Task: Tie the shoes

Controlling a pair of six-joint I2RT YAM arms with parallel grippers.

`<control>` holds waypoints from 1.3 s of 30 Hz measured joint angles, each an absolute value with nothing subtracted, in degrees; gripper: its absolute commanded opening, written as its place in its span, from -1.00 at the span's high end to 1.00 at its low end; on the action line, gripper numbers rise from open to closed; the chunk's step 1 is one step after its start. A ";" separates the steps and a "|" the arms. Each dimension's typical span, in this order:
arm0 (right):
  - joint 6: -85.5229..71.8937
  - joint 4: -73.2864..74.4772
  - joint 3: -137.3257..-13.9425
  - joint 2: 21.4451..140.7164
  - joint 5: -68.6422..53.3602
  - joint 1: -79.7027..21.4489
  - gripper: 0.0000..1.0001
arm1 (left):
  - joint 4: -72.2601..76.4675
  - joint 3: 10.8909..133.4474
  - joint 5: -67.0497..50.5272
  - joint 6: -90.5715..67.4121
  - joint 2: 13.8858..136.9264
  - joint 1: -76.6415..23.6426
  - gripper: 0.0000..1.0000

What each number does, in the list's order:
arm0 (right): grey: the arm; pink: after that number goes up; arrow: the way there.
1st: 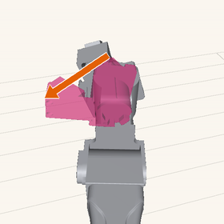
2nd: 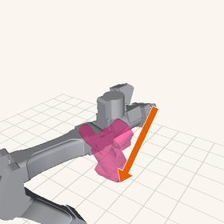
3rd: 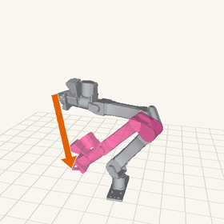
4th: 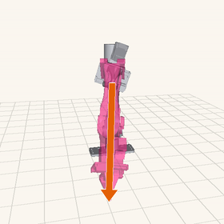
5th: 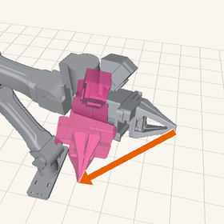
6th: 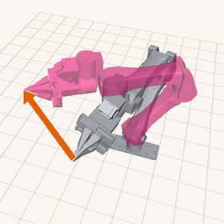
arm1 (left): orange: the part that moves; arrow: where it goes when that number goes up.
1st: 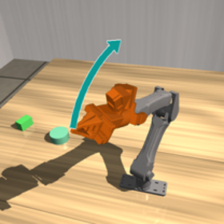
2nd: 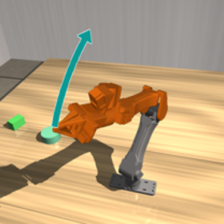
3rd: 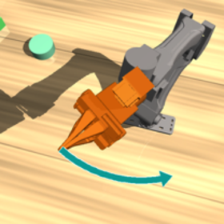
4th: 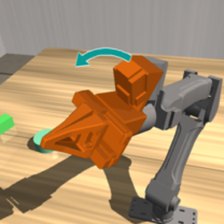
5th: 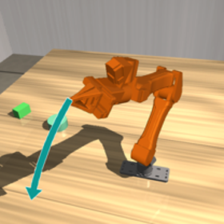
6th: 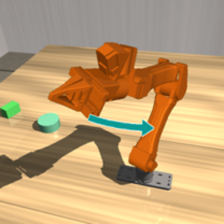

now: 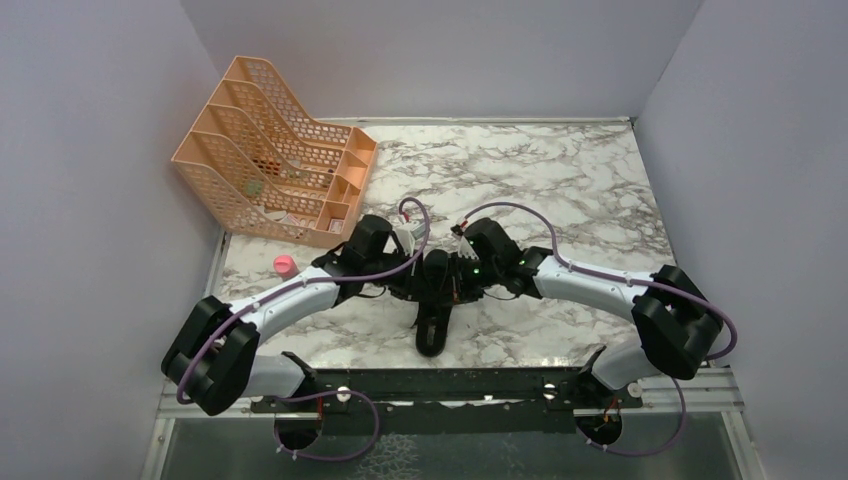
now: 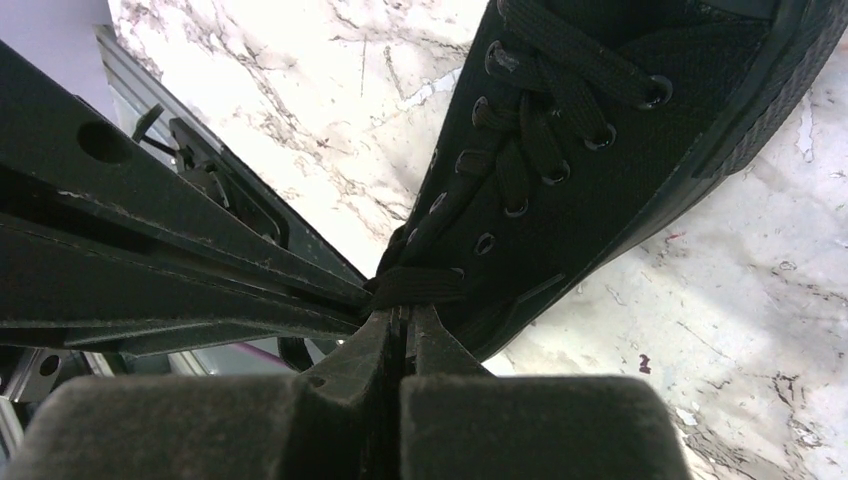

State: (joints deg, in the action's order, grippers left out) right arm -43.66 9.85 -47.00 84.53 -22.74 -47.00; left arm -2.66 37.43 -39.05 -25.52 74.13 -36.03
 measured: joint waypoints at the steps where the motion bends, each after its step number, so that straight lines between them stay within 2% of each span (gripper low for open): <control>1: -44.12 9.76 -47.00 84.53 -22.65 -47.00 0.98 | -2.66 37.43 -38.79 -25.50 74.13 -36.51 0.91; 15: -49.30 2.61 -43.00 82.61 -20.21 -47.03 0.95 | -2.83 37.34 -33.58 -25.65 71.09 -38.79 0.92; 24: -49.45 2.59 -42.39 80.23 -17.96 -47.00 0.70 | -3.55 37.23 -32.16 -25.26 70.43 -38.87 0.93; 28: -48.38 3.29 -42.59 80.58 -18.04 -47.03 0.47 | -4.69 37.23 -31.77 -24.82 70.43 -39.05 0.93; 39: -44.10 5.63 -42.57 76.90 -18.57 -47.00 0.47 | -6.13 36.62 -30.57 -23.11 70.37 -39.07 0.95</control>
